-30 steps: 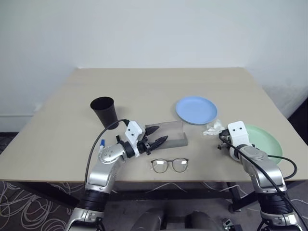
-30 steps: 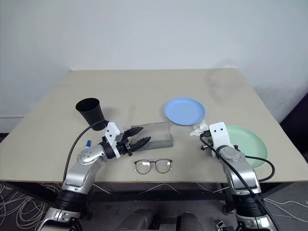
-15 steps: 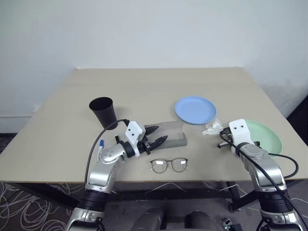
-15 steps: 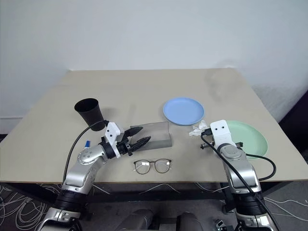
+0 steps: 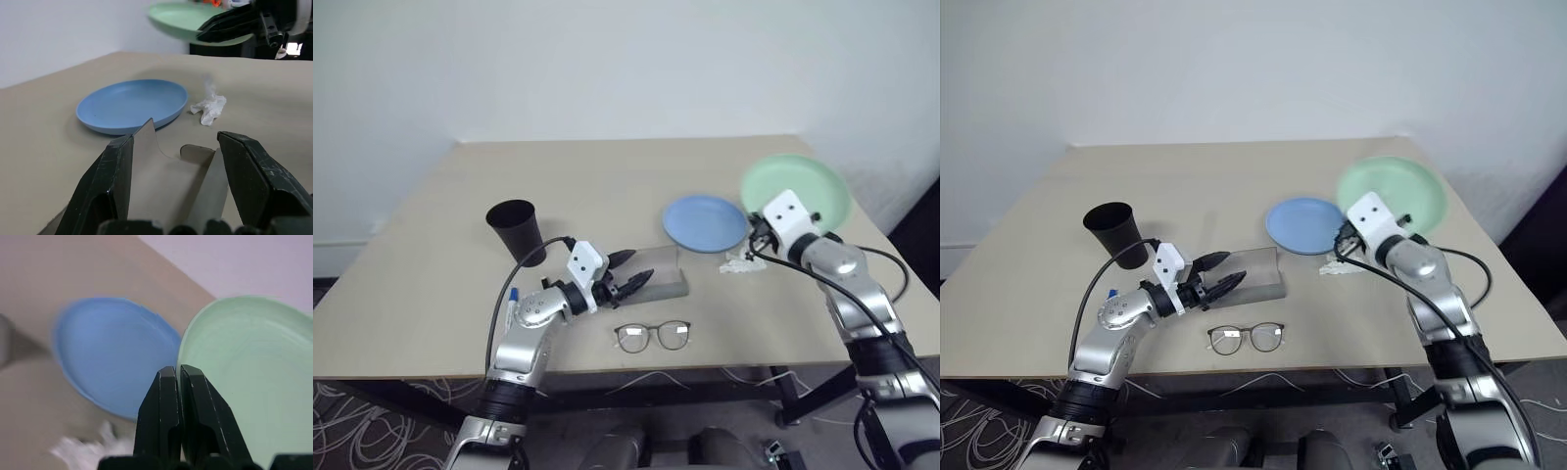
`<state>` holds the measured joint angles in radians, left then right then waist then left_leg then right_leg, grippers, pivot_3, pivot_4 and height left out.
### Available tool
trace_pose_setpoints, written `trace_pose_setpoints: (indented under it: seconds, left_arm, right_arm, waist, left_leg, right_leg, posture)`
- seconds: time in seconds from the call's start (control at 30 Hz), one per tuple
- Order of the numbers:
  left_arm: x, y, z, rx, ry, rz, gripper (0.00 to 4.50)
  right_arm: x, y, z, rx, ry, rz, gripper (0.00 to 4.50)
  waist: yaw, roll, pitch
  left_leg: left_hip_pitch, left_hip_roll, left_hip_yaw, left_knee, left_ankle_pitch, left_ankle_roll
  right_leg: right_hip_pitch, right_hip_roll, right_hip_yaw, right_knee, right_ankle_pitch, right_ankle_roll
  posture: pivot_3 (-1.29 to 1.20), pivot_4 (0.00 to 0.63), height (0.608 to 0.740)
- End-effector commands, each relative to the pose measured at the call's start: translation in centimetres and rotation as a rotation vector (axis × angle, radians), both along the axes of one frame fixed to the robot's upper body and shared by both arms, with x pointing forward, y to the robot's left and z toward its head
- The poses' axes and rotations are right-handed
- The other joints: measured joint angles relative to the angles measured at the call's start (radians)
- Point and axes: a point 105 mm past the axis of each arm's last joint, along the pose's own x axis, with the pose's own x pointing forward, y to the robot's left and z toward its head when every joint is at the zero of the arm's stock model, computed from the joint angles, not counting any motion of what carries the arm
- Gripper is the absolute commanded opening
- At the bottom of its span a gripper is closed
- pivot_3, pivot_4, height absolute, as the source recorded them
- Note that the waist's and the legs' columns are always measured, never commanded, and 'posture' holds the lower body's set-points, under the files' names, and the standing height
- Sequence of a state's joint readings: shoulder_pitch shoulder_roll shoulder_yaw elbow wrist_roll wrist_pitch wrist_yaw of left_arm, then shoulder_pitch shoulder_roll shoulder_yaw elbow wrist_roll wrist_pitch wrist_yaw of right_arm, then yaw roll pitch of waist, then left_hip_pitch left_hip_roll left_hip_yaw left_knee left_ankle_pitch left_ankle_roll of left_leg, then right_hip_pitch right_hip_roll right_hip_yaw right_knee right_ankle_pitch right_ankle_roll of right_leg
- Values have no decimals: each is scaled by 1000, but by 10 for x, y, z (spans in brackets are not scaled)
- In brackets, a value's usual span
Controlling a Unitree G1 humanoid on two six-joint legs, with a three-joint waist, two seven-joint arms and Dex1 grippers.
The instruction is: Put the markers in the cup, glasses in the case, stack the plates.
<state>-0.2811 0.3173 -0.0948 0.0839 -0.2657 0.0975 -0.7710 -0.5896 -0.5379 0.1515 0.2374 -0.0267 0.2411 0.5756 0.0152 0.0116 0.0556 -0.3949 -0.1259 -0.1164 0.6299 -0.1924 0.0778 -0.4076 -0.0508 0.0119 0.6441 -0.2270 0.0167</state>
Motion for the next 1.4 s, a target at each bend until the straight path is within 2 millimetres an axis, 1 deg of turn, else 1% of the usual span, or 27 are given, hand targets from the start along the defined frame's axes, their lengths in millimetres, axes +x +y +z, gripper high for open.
trace_pose_setpoints:
  seconds: [0.03, 0.13, 0.2, 0.33, 0.43, 0.53, 0.63, 0.77, 0.97, 1.03, 1.1, 1.23, 1.3, 1.4]
  left_arm:
    - [6, 2, 16, -5, -68, 11, 2888]
    - [6, 3, 18, -6, -73, 15, 2888]
    - [4, 3, 17, -7, -73, 16, 2888]
    - [3, 5, 16, -9, -71, 27, 2888]
    - [2, 6, 16, -9, -72, 35, 2888]
    - [1, 6, 16, -9, -71, 38, 2888]
    - [0, 6, 16, -9, -71, 41, 2888]
    - [-1, 7, 16, -9, -71, 44, 2888]
    - [0, 5, 16, -8, -71, 40, 2888]
    - [0, 5, 16, -8, -72, 39, 2888]
    - [0, 5, 17, -8, -72, 38, 2888]
    - [1, 5, 17, -8, -72, 34, 2888]
    - [1, 4, 17, -7, -70, 29, 2888]
    - [2, 1, 16, -8, -68, 18, 2888]
  right_arm:
    - [11, 16, 13, -4, -43, 148, 18]
    - [18, 32, 7, 5, -4, 246, 18]
    - [22, 45, 2, 17, 27, 305, 18]
    - [27, 63, -8, 9, 71, 363, 18]
    - [30, 71, -13, 0, 82, 373, 18]
    - [32, 76, -16, 2, 94, 372, 18]
    - [35, 78, -15, 17, 81, 350, 673]
    - [40, 77, -3, 43, 17, 323, 1988]
    - [41, 69, 17, 57, -51, 336, 1988]
    - [41, 61, 23, 73, -54, 325, 1988]
    - [40, 49, 25, 81, -32, 307, 1988]
    - [33, 16, 14, 99, 79, 240, 1988]
    - [27, 7, 7, 112, 137, 226, 1988]
    - [21, -8, -9, 106, 206, 172, 2600]
  waist:
    - [-2, 0, 0]
    - [-3, 0, 0]
    - [-4, 0, 0]
    - [-6, 0, 0]
    - [-7, 0, 0]
    - [-7, 1, -1]
    - [-7, 1, -1]
    - [-10, 2, -1]
    - [-11, 2, -1]
    - [-11, 2, -1]
    - [-10, 2, -1]
    - [-7, 2, -1]
    - [-6, 1, -1]
    - [-9, 2, -1]
  left_leg:
    - [0, 0, 0, 0, 0, 0]
    - [0, 0, 0, -1, 0, 0]
    - [0, 0, 0, -1, 0, 0]
    - [0, 0, 0, -2, 0, -1]
    - [1, 0, 0, -2, 0, -1]
    - [1, 0, 0, -2, 1, -1]
    - [1, -1, 0, -2, 1, -2]
    - [1, -1, 0, -2, 2, -3]
    - [2, -1, 0, -3, 3, -5]
    - [2, -1, 0, -2, 3, -5]
    - [2, -1, 0, -2, 4, -6]
    - [2, -1, -1, -1, 4, -6]
    - [2, -1, -1, -1, 4, -6]
    - [1, -1, -1, -1, 4, -6]
  right_leg:
    - [0, 0, 0, 0, 0, 0]
    - [-1, 0, 0, 0, 0, 0]
    - [-1, 0, 1, 0, 3, -4]
    - [-2, 1, 2, 0, 3, -5]
    - [-2, 2, 2, 1, 4, -6]
    - [-2, 3, 2, 2, 4, -6]
    - [-2, 3, 2, 2, 4, -6]
    - [-3, 3, 2, 3, 4, -7]
    - [-4, 3, 3, 9, 4, -8]
    - [-4, 3, 3, 11, 4, -8]
    - [-5, 3, 3, 12, 4, -8]
    - [-4, 2, 3, 12, 2, -4]
    - [-4, 2, 3, 12, 1, -4]
    - [-4, 1, 4, 13, 1, -4]
  posture:
    - [0, 0, 736]
    - [0, 0, 736]
    - [0, 0, 736]
    - [0, 0, 736]
    - [0, 0, 736]
    - [0, 0, 736]
    - [0, 0, 736]
    - [0, 0, 736]
    - [0, 0, 736]
    - [0, 0, 736]
    - [0, 0, 736]
    - [0, 0, 736]
    - [0, 0, 736]
    - [0, 0, 736]
